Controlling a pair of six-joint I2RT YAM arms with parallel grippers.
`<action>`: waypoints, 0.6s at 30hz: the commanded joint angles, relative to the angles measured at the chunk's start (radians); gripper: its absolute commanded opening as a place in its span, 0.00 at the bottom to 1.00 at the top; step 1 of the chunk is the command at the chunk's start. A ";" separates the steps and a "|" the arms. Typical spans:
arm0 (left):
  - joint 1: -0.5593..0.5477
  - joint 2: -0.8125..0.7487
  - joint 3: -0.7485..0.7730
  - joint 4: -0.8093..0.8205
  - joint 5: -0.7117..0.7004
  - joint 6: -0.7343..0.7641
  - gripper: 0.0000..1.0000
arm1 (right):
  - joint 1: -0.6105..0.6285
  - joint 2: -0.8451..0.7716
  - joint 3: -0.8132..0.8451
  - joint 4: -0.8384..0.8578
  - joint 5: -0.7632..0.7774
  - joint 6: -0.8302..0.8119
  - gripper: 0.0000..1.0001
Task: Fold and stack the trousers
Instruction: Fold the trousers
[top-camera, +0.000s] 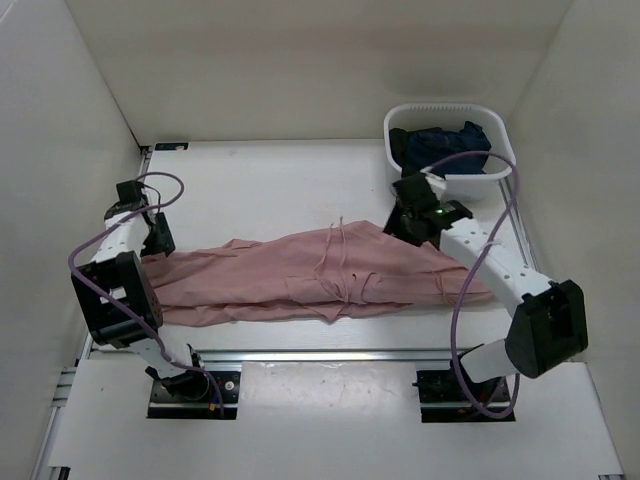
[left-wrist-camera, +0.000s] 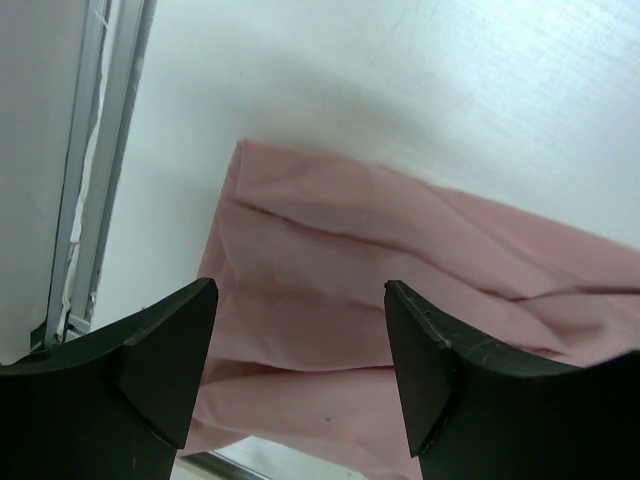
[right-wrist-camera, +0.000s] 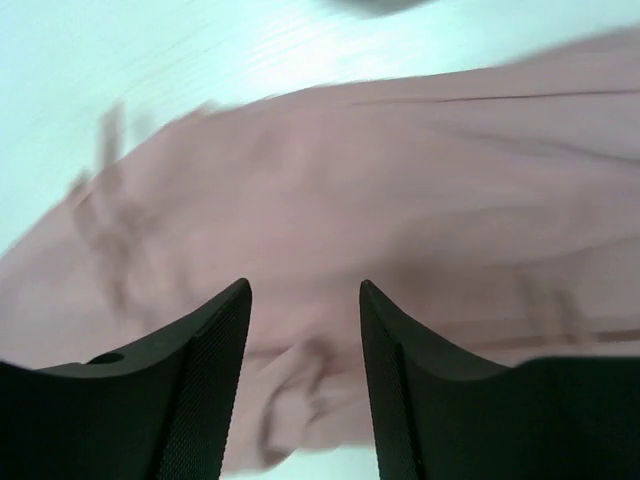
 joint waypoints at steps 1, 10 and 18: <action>0.001 -0.043 -0.067 -0.025 -0.033 -0.001 0.79 | 0.143 0.060 0.094 -0.007 0.087 -0.059 0.51; 0.026 0.044 -0.122 -0.005 -0.013 -0.001 0.79 | 0.358 0.357 0.225 0.019 -0.100 -0.069 0.00; 0.026 0.064 -0.155 0.013 -0.040 -0.001 0.79 | 0.459 0.258 -0.047 0.121 -0.126 -0.058 0.00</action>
